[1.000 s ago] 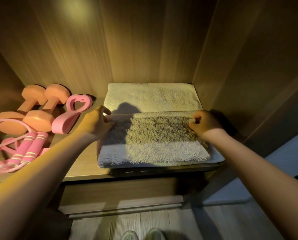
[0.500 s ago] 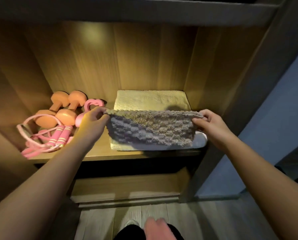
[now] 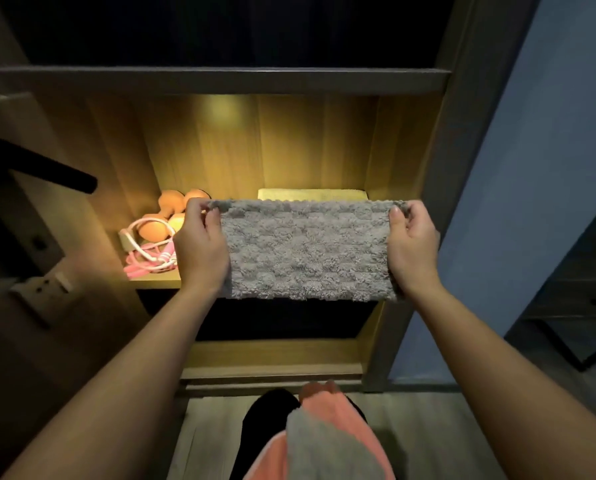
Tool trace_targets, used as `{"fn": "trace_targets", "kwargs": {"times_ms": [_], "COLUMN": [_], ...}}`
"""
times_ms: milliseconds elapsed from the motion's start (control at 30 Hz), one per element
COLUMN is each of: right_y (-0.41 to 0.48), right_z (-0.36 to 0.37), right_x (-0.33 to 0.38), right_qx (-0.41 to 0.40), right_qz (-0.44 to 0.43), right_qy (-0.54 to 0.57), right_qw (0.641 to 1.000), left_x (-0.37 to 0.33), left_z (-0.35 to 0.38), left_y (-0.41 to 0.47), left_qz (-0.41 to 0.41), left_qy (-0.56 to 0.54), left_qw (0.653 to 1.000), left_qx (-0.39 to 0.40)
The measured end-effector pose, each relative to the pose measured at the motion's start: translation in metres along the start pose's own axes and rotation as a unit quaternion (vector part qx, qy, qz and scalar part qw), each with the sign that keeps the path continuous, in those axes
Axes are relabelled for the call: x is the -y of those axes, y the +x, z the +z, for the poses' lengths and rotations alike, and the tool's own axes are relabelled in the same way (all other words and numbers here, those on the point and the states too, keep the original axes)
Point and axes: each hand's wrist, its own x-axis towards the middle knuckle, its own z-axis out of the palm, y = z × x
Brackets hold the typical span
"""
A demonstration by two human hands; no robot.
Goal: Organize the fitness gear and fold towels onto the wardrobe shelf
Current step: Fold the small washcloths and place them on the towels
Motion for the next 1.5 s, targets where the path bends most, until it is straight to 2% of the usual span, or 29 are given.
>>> {"fn": "trace_targets", "kwargs": {"times_ms": [200, 400, 700, 1000, 1100, 1233, 1300, 1400, 1467, 1500], "right_y": [-0.023, -0.029, 0.015, 0.118, 0.143, 0.141, 0.139, 0.139, 0.14, 0.139], "right_z": [-0.018, -0.015, 0.038, 0.107, 0.127, 0.142, 0.145, 0.149, 0.149, 0.149], "right_x": [0.01, -0.015, -0.092, -0.172, -0.191, -0.217, -0.224, -0.222, -0.223, -0.223], "right_qx": [0.018, 0.046, 0.101, 0.132, 0.156, 0.188, 0.185, 0.207, 0.208, 0.201], "right_qz": [0.006, 0.059, 0.118, 0.166, 0.161, 0.172, 0.169, 0.167, 0.165, 0.173], "right_qy": [-0.018, -0.043, -0.097, -0.187, -0.225, -0.287, -0.306, -0.33, -0.344, -0.342], "right_qw": [1.0, 0.996, 0.983, 0.959, 0.948, 0.924, 0.918, 0.906, 0.901, 0.901], "left_x": [-0.009, 0.012, 0.076, 0.119, 0.136, 0.152, 0.154, 0.145, 0.127, 0.116], "left_z": [-0.024, -0.013, 0.063, 0.162, 0.187, 0.213, 0.217, 0.215, 0.222, 0.23], "left_y": [-0.023, -0.038, -0.009, 0.07, 0.086, 0.093, 0.094, 0.098, 0.097, 0.092], "left_qz": [-0.033, -0.075, -0.12, -0.155, -0.119, -0.12, -0.082, -0.022, 0.031, 0.07], "left_qy": [-0.006, 0.014, 0.104, 0.166, 0.206, 0.341, 0.384, 0.395, 0.396, 0.395], "left_qw": [0.999, 0.996, 0.982, 0.964, 0.957, 0.905, 0.889, 0.888, 0.872, 0.853], "left_qx": [0.013, 0.04, 0.1, 0.14, 0.168, 0.224, 0.234, 0.236, 0.287, 0.333]}}
